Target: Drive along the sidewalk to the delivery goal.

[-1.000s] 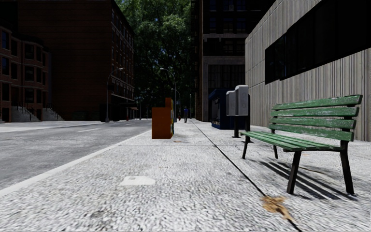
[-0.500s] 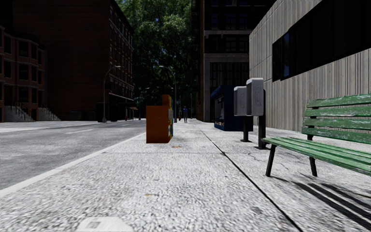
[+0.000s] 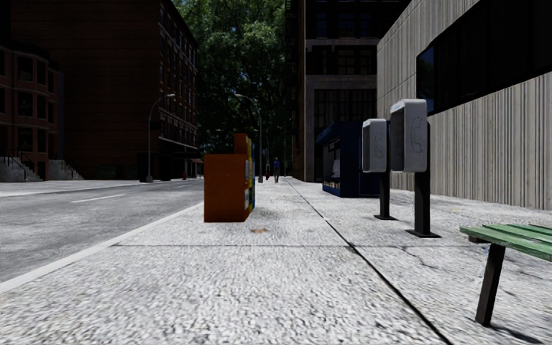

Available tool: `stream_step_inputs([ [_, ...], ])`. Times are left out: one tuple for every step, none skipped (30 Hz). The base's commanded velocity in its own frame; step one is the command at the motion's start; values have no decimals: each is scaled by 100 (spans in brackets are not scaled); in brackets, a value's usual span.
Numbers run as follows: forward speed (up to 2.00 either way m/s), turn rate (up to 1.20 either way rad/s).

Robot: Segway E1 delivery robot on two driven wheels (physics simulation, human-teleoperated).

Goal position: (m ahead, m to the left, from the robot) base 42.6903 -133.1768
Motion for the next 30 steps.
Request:
stream_step_inputs([
  [200, -3],
  [200, -6],
  [200, -8],
  [200, -8],
  [200, -14],
  [200, -21],
  [200, -24],
  [200, -24],
  [200, -25],
  [200, -25],
  [200, -25],
  [200, -25],
  [200, -25],
  [200, -14],
  [200, -14],
  [200, 0],
  [200, 0],
  [200, 0],
  [200, 0],
  [200, 0],
  [200, 0],
  [200, 0],
  [200, 0],
  [200, 0],
  [200, 0],
  [200, 0],
  [200, 0],
  [200, 0],
  [200, 0],
  [200, 0],
])
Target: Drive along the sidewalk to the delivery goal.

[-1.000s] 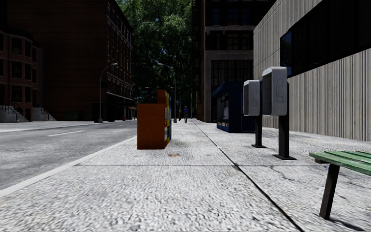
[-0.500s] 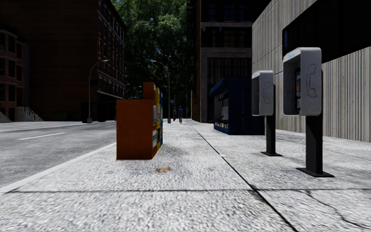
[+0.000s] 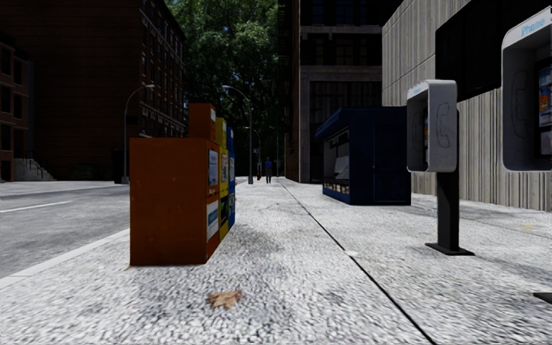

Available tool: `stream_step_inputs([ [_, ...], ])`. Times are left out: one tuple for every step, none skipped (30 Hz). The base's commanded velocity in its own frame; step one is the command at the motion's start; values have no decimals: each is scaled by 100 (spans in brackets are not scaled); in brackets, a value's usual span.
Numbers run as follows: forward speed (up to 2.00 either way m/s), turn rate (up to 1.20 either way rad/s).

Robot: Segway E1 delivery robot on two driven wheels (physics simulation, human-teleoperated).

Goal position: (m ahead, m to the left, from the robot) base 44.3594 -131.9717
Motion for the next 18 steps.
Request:
stream_step_inputs([
  [200, 0],
  [200, 0],
  [200, 0],
  [200, 0],
  [200, 0],
  [200, 0],
  [200, 0],
  [200, 0],
  [200, 0],
  [200, 0],
  [200, 0],
  [200, 0],
  [200, 0],
  [200, 0],
  [200, 0],
  [200, 0],
  [200, 0],
  [200, 0],
])
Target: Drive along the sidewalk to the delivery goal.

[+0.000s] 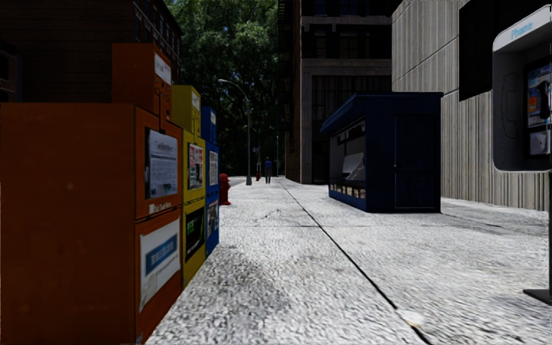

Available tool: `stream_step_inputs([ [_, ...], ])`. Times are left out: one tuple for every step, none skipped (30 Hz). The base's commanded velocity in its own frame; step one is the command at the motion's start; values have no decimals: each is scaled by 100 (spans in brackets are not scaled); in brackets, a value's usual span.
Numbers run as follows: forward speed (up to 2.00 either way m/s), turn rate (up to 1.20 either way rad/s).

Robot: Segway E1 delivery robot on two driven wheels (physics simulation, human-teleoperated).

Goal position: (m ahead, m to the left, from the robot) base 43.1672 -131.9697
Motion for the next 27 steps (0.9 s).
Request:
stream_step_inputs([
  [200, 0],
  [200, 0],
  [200, 0],
  [200, 0],
  [200, 0],
  [200, 0],
  [200, 0],
  [200, 0],
  [200, 0],
  [200, 0],
  [200, 0],
  [200, 0],
  [200, 0],
  [200, 0],
  [200, 0],
  [200, 0],
  [200, 0],
  [200, 0],
  [200, 0],
  [200, 0],
  [200, 0],
  [200, 0],
  [200, 0],
  [200, 0],
  [200, 0],
  [200, 0],
  [200, 0],
])
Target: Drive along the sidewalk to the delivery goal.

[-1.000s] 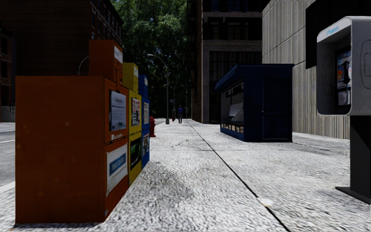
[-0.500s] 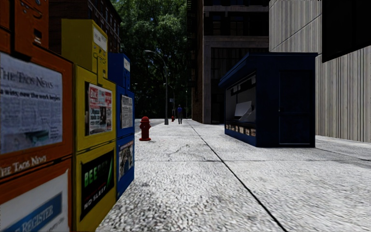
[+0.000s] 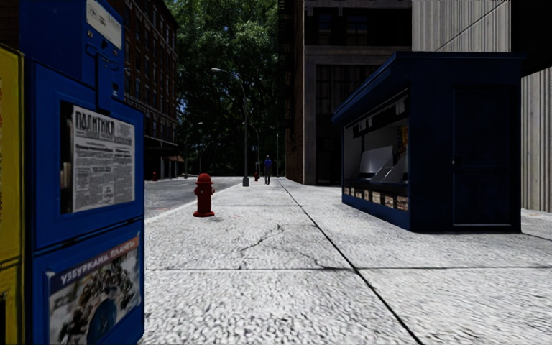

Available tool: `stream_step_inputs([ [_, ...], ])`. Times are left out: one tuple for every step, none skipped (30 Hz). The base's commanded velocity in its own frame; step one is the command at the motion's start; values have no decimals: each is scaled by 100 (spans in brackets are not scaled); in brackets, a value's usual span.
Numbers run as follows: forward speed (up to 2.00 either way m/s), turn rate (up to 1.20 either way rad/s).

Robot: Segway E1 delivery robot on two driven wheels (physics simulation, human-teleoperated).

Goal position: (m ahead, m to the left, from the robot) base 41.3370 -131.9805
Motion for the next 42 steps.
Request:
stream_step_inputs([
  [200, 0],
  [200, 0],
  [200, 0],
  [200, 0],
  [200, 0],
  [200, 0],
  [200, 0],
  [200, 0],
  [200, 0],
  [200, 0],
  [200, 0],
  [200, 0],
  [200, 0],
  [200, 0],
  [200, 0],
  [200, 0],
  [200, 0],
  [200, 0],
  [200, 0],
  [200, 0],
  [200, 0],
  [200, 0],
  [200, 0],
  [200, 0],
  [200, 0],
  [200, 0],
  [200, 0],
  [200, 0],
  [200, 0],
  [200, 0],
  [200, 0],
  [200, 0],
  [200, 0],
  [200, 0],
  [200, 0],
  [200, 0],
  [200, 0],
  [200, 0],
  [200, 0],
  [200, 0],
  [200, 0],
  [200, 0],
])
